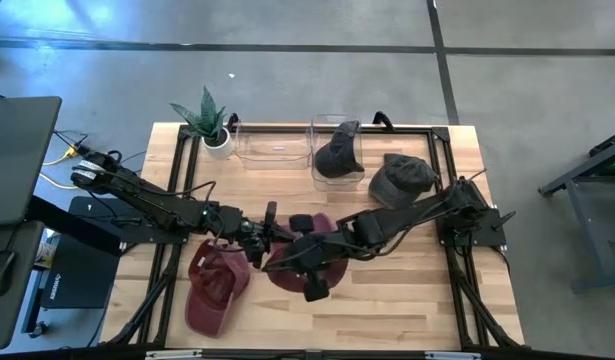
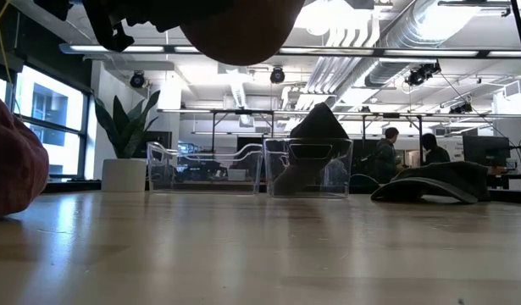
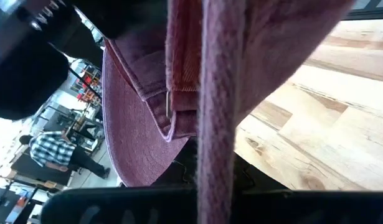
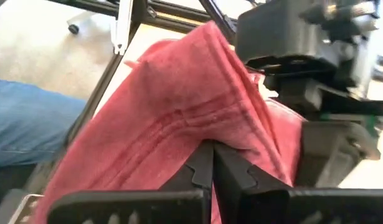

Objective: Pick & Place hat
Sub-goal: Put the right red cap into the left transparent bin

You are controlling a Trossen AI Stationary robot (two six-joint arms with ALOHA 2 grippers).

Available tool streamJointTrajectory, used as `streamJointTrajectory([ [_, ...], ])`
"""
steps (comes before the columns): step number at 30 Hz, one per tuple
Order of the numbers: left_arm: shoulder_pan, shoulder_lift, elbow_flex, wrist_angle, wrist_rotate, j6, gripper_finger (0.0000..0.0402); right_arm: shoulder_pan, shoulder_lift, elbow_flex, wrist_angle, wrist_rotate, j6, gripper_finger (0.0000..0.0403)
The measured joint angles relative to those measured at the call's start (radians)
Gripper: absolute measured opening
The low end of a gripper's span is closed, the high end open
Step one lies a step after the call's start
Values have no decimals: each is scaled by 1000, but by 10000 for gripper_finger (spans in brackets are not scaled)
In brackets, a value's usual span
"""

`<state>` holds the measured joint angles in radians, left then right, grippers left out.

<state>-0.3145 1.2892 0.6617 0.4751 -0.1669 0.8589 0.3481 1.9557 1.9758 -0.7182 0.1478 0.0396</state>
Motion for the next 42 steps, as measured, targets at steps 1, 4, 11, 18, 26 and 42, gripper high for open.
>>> streamJointTrajectory([
  [1, 0, 0, 0, 0, 0, 0, 2, 1, -5, 14, -34, 0, 15, 0],
  [4, 0, 0, 0, -1, 0, -1, 2, 2, -19, 47, -120, 7, 64, 0],
  [11, 0, 0, 0, 2, 7, -1, 2, -10, -15, 32, -119, 58, 51, 0],
  [18, -1, 0, -1, 2, 64, -6, 2, -21, -12, -54, 138, 113, -71, 0],
  [26, -1, 0, -1, 2, 58, -29, 2, 6, -90, -58, 20, 158, -19, 0],
  [42, 0, 0, -1, 41, 25, -220, 2, 177, -221, -59, -179, 186, -36, 19],
])
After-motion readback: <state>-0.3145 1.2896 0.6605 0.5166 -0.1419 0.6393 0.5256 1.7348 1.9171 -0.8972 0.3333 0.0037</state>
